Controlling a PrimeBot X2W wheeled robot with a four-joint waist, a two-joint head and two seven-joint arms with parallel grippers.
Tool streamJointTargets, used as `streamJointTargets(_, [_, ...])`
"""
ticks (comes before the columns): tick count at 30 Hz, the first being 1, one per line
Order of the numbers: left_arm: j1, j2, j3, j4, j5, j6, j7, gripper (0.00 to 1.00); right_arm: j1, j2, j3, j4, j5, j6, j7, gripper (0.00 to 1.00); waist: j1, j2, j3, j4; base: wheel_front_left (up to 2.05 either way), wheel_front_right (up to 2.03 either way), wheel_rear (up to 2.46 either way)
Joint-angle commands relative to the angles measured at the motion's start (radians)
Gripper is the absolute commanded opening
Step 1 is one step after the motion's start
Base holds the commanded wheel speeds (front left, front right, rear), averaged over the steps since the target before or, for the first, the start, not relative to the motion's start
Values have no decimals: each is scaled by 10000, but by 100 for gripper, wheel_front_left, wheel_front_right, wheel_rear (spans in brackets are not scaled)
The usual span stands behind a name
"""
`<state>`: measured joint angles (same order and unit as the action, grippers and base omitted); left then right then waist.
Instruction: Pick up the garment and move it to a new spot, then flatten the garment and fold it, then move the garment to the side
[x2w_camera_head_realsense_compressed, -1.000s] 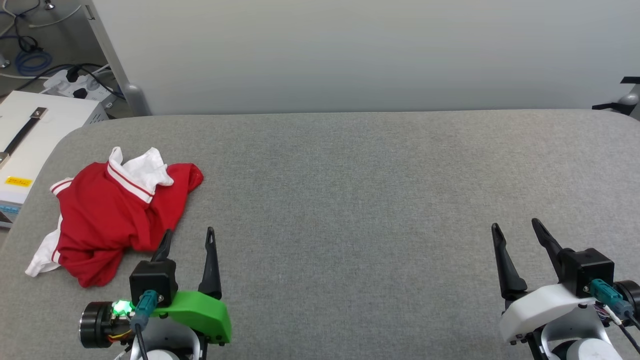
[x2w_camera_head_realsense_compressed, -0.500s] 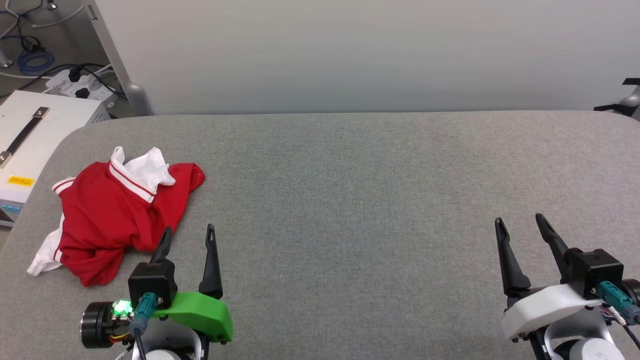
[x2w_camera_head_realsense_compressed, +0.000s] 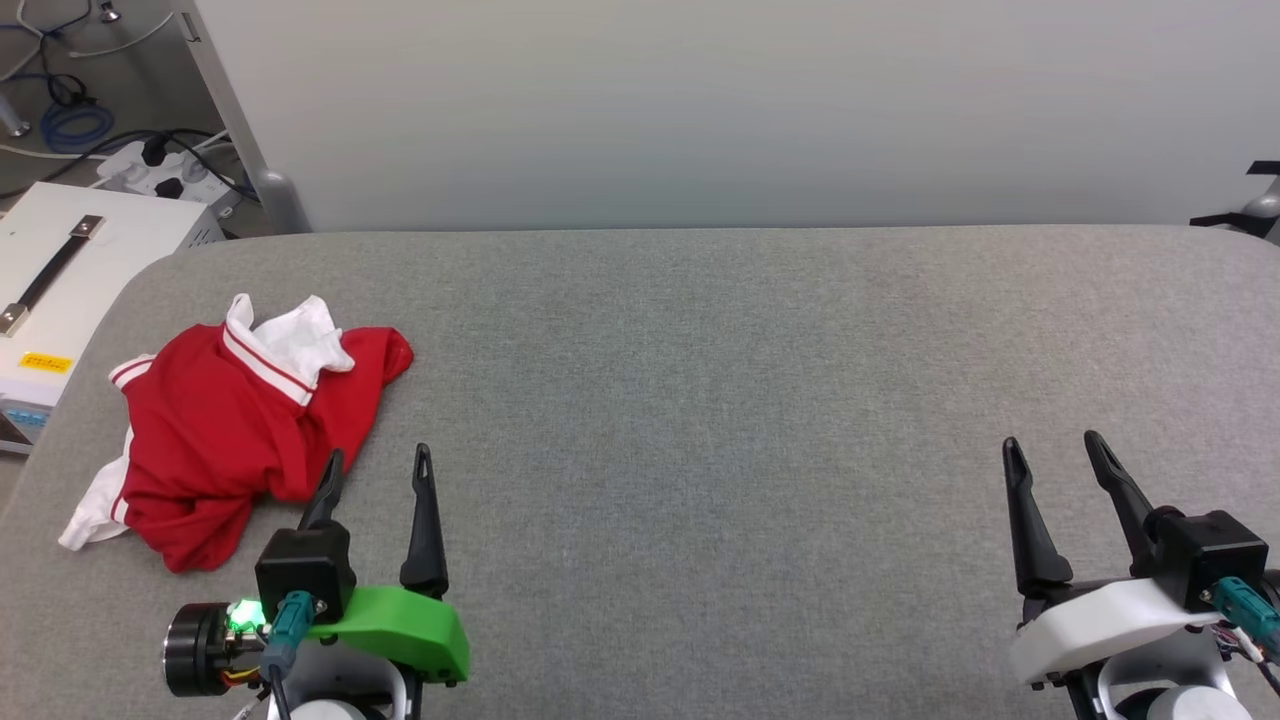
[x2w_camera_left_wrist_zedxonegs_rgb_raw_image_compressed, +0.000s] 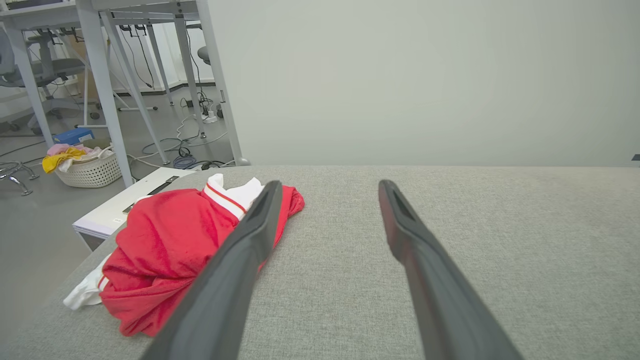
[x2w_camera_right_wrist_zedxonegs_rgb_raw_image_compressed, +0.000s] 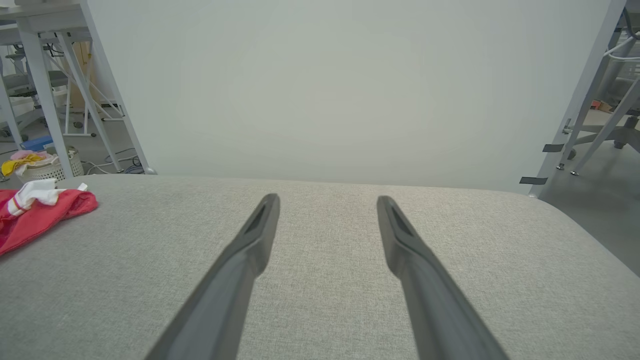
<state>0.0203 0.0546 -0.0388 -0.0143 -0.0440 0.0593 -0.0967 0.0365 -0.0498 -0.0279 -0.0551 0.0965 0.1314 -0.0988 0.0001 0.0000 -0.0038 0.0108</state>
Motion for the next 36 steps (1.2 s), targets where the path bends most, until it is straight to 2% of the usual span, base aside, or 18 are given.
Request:
streamJointTargets(1, [108,-18,-35,-57,-76,77,-101,100,87,-3,-33,-96,112,-3,-103,100,-1,0,-1,8,0,0,0])
streamJointTargets(36, [284,-31,-393,-74,-43,360,-868,100,427,-4,63,-432,450,-5,-858,100,-1,0,15,113,0,0,0])
